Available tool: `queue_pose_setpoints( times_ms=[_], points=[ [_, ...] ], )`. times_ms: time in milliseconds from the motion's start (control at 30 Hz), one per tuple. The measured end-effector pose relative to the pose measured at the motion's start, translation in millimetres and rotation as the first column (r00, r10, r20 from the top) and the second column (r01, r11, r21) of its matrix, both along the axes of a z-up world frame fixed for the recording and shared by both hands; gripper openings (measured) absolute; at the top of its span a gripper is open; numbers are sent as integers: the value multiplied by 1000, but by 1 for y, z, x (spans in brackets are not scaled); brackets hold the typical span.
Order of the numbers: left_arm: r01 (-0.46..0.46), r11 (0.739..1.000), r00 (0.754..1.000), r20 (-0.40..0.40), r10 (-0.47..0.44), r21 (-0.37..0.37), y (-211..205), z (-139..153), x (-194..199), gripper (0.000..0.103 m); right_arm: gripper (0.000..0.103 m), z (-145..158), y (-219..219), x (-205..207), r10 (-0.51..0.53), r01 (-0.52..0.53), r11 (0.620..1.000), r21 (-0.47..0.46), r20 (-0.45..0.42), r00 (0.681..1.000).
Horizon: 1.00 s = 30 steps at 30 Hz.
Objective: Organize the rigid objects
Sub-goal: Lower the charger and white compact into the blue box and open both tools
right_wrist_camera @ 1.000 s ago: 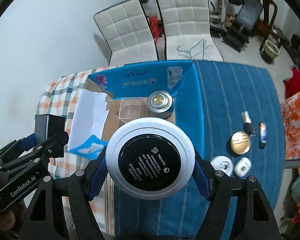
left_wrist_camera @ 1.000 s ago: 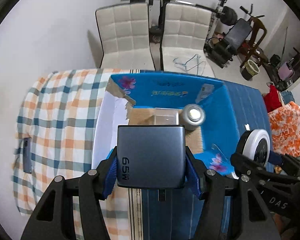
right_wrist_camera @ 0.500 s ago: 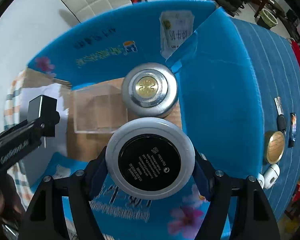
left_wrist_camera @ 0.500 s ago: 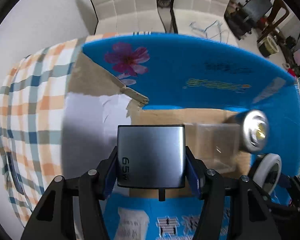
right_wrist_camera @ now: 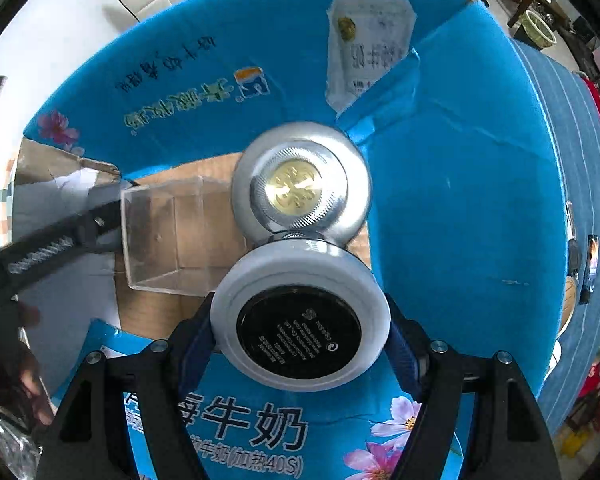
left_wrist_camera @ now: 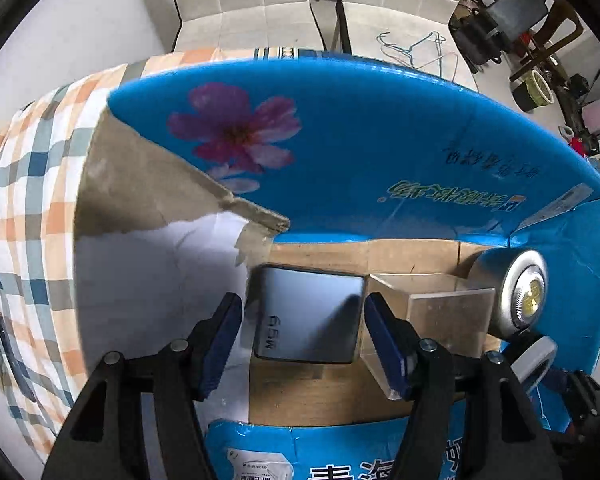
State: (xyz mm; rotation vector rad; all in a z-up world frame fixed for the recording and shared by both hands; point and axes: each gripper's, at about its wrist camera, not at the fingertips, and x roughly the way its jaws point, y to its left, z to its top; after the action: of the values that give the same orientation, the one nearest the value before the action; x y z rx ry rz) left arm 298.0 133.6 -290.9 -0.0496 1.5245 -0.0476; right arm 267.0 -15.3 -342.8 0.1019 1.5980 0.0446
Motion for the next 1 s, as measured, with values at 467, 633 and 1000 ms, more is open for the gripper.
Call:
queue_pose_setpoints(
  times_ms=[467,633,1000],
  points=[
    [-34,999,997,65,32,26,23,45,-34,100,90,7,2,-3,60,-60,998,-24,13,998],
    [-38,998,994,107,33,42,14,67,-56,100,90,25,5,-17,94,-93,996,-15,34,995],
    [-78,993,964,260,53,86,-11,154,-129,100,90,120,10,-102,151,-156,988,10,194,969]
  ],
)
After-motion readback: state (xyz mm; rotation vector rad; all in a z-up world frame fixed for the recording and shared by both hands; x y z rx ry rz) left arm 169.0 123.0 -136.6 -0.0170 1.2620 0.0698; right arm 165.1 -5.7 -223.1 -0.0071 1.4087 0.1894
